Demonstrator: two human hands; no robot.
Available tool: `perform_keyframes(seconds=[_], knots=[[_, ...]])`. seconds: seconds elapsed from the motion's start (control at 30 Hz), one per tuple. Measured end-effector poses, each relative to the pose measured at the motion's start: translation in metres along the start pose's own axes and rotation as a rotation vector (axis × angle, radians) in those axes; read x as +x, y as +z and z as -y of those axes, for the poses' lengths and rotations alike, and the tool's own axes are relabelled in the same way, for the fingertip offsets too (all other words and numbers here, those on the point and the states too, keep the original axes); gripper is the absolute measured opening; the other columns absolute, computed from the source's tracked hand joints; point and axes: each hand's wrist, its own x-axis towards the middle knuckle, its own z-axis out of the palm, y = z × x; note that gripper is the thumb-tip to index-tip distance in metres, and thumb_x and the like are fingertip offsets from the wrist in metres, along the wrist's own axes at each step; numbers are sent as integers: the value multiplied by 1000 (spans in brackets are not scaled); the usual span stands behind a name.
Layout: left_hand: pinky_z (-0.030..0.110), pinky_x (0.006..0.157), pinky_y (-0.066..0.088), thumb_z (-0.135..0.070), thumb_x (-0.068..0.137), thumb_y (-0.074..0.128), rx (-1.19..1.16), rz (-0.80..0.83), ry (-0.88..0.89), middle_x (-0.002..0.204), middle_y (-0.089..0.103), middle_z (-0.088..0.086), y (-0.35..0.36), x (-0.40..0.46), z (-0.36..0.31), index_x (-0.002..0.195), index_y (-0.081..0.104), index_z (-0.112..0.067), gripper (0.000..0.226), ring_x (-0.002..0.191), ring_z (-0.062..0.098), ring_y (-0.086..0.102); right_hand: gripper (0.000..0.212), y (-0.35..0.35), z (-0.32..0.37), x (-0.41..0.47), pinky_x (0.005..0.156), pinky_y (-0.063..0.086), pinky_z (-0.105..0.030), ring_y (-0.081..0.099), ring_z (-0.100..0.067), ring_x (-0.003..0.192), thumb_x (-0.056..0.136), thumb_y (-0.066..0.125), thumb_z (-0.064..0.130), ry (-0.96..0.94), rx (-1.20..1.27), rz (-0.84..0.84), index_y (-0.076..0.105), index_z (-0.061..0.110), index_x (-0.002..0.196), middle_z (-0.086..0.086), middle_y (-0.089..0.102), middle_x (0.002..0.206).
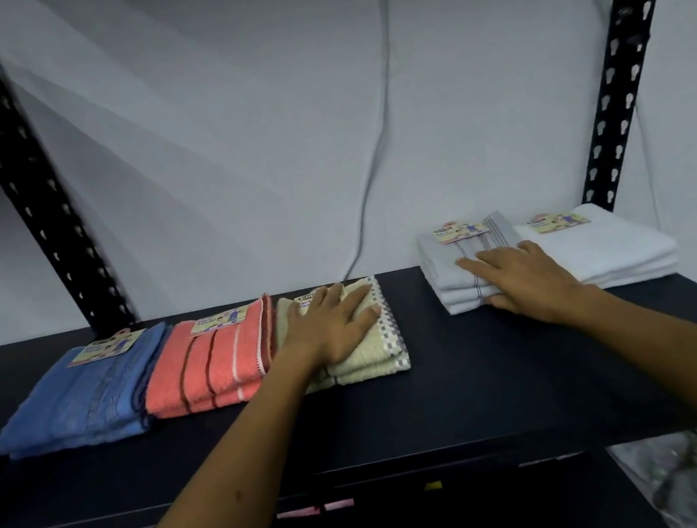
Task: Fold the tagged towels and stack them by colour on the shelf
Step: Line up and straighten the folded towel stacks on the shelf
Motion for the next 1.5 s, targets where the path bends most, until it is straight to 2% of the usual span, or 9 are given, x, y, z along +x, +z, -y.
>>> perform_keyframes(seconds=[0.33,0.53,0.7,0.83,1.0,1.13,1.27,1.4,1.5], knots=[[60,117,-4,-68,96,17,-25,-12,-7,165,6,-4,0,0,-1,151,14,-50,58,152,17,-1,71,-6,23,-9,68,49,-45,66,-31,81,62,85,14,-41,-49,-180,58,16,128,-9,68,99],[60,117,-2,-69,95,18,-36,-20,-11,165,7,-5,1,0,0,151,15,-50,59,152,17,-1,75,-14,57,-26,72,49,-45,67,-28,91,64,83,20,-170,33,-343,50,21,131,-7,68,109],[59,117,-4,-68,96,18,-32,-19,-11,165,7,-5,1,-2,0,152,16,-49,59,152,17,0,53,-22,76,-36,76,51,-46,68,-24,95,73,68,27,-211,143,-426,64,23,125,-4,70,111],[58,117,-4,-68,96,18,-20,-14,-13,165,7,-6,0,-4,-1,152,15,-49,59,152,17,0,51,-27,74,-41,95,43,-45,60,-15,116,79,69,35,-161,394,-338,62,28,129,3,65,126],[55,119,8,-66,95,26,-139,30,-1,161,24,-7,-13,6,3,150,30,-42,60,149,18,18,53,-51,33,-60,111,37,-25,50,-4,128,81,76,40,1,858,-343,63,20,129,8,59,134],[50,116,23,-58,95,38,-169,-73,-60,150,46,-2,-34,18,-14,139,51,-31,53,137,25,40,67,-55,-38,-87,113,33,-31,45,-7,132,73,68,57,271,770,-208,59,29,133,14,54,137],[54,111,27,-51,95,46,-174,-263,66,137,57,0,-39,31,-76,126,59,-30,39,126,25,50,88,-29,-103,-104,120,10,-40,12,-18,150,69,57,80,402,497,157,31,48,147,6,25,160],[49,106,37,-53,92,45,-211,-187,198,128,62,-1,-27,50,-123,121,61,-31,40,119,24,56,86,-4,-114,-97,120,2,-53,-6,-18,151,74,50,82,408,381,319,8,60,146,5,-1,165],[49,104,38,-51,97,43,-210,-122,201,128,62,-3,-6,60,-130,126,56,-33,36,120,24,56,80,10,-110,-92,115,7,-62,-9,-20,150,74,52,82,446,407,300,10,67,141,9,-7,164]])
